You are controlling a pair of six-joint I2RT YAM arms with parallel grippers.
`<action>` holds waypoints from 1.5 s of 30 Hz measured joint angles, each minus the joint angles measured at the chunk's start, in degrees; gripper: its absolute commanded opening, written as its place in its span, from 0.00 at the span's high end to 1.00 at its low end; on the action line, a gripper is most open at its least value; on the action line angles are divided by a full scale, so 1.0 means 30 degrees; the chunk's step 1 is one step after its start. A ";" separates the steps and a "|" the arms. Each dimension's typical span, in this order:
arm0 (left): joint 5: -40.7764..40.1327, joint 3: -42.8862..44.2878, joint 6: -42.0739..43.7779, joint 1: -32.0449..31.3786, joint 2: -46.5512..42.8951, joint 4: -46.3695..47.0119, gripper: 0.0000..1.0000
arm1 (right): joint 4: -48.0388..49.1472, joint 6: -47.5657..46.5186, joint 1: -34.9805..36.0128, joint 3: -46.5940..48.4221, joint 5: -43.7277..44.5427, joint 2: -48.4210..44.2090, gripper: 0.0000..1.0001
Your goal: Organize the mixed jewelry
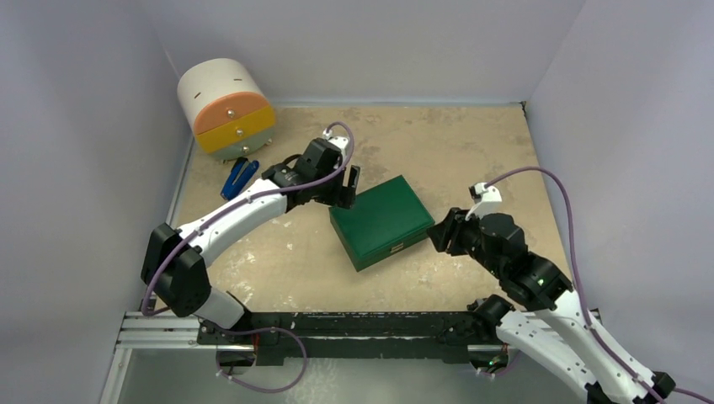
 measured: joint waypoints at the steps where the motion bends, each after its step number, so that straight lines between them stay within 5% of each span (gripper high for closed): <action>1: 0.0000 -0.0051 0.0000 -0.0117 -0.0029 0.0007 0.24 | 0.0058 -0.0022 0.0000 0.0015 -0.0044 0.0204 0.61; 7: 0.0102 -0.1071 -0.0138 -0.0772 -0.0750 0.0277 0.23 | 0.0911 -0.0306 0.0000 0.0044 -0.0656 0.2375 1.00; 25: 0.0029 -0.2229 0.0131 -0.0816 -0.4758 -0.0058 0.21 | 0.4554 -0.0590 0.0000 0.0182 -0.3934 0.8320 1.00; 45: -0.0641 -0.3803 0.1137 -0.0816 -0.5530 -0.0306 0.21 | 0.5166 -0.0576 0.1231 0.0699 -0.3614 1.2422 1.00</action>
